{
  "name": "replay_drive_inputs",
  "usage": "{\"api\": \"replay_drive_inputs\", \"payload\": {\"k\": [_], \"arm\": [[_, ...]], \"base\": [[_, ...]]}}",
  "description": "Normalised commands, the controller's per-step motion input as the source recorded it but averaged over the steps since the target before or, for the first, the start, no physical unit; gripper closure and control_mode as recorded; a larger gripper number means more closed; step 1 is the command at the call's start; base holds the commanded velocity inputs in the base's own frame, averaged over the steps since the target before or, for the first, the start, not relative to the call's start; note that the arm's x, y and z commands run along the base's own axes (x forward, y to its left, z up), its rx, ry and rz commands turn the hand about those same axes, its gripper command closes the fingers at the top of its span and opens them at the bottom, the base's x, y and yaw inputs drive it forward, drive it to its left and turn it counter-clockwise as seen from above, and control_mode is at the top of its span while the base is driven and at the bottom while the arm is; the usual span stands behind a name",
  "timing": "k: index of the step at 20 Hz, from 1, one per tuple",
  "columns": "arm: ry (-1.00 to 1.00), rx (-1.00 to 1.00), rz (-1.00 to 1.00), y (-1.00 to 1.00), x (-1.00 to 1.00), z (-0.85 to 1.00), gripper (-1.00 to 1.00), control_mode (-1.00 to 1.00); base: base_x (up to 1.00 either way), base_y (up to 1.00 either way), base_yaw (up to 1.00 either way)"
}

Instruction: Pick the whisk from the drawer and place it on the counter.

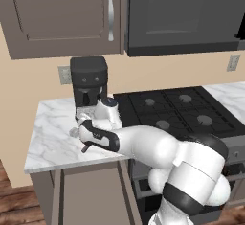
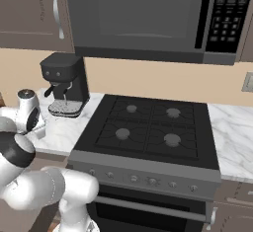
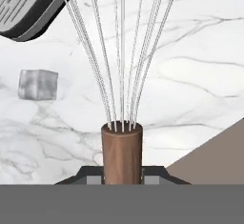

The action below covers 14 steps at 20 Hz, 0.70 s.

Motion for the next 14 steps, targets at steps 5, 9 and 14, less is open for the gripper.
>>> {"api": "replay_drive_inputs", "payload": {"k": [5, 9, 14], "arm": [[0.0, 0.0, 0.0, 0.0, 0.61, -0.57, 1.0, -1.0], [0.0, 0.0, 0.0, 0.0, 0.5, -0.5, 1.0, -1.0], [0.0, 0.0, 0.0, 0.0, 0.21, -0.36, -1.0, -1.0]], "base": [[0.0, 0.0, 0.0], [0.0, 0.0, 0.0], [0.0, 0.0, 0.0]]}}
